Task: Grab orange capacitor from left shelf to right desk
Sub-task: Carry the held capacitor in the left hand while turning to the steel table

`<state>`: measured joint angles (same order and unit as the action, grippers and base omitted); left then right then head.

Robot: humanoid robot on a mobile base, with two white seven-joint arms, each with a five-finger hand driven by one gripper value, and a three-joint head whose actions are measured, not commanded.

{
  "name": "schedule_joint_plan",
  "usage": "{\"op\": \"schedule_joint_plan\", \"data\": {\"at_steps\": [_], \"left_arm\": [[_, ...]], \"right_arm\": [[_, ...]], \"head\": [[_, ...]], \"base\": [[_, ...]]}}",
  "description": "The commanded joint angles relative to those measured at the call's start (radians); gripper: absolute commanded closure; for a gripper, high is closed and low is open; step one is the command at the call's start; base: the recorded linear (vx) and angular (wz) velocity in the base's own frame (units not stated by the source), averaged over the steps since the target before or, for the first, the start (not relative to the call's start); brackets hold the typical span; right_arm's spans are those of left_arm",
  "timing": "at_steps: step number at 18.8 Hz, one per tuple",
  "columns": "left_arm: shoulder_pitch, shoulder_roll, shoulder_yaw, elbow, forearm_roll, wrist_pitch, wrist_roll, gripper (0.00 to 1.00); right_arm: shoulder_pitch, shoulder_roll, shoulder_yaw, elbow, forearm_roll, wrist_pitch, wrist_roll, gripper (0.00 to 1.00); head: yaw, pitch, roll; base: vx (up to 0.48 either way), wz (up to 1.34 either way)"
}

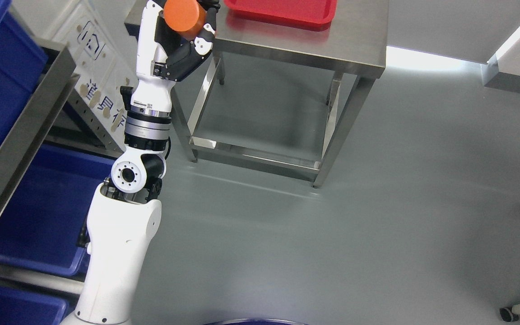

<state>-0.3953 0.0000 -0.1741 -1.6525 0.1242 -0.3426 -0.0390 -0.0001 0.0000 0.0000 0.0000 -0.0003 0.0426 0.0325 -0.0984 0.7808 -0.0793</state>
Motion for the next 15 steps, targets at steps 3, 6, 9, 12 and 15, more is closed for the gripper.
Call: {"op": "schedule_joint_plan", "data": {"at_steps": [3, 6, 9, 12, 15], "left_arm": [[-0.016, 0.017, -0.085, 0.000, 0.000, -0.004, -0.005, 0.96], [-0.022, 0.017, -0.088, 0.000, 0.000, -0.003, -0.005, 0.96], [-0.023, 0.017, -0.097, 0.000, 0.000, 0.001, -0.005, 0.96], [-0.028, 0.017, -0.104, 0.000, 0.000, 0.001, -0.005, 0.96], [-0.028, 0.017, -0.116, 0.000, 0.000, 0.002, -0.005, 0.96]], "right_arm": [[0.002, -0.017, -0.011, -0.034, 0.000, 0.000, 0.000, 0.00], [0.002, -0.017, -0.011, -0.034, 0.000, 0.002, 0.000, 0.00], [0.002, -0.017, -0.011, -0.034, 0.000, 0.002, 0.000, 0.00], [0.002, -0.017, -0.011, -0.034, 0.000, 0.000, 0.000, 0.00], [0.002, -0.017, -0.011, -0.034, 0.000, 0.000, 0.000, 0.00]], "head": [[0.0000, 0.000, 0.000], [0.0000, 0.000, 0.000], [0.0000, 0.000, 0.000], [0.0000, 0.000, 0.000], [0.0000, 0.000, 0.000]], "base": [[0.353, -0.22], [0.355, -0.13], [0.360, -0.11], [0.338, -0.11], [0.320, -0.06]]}}
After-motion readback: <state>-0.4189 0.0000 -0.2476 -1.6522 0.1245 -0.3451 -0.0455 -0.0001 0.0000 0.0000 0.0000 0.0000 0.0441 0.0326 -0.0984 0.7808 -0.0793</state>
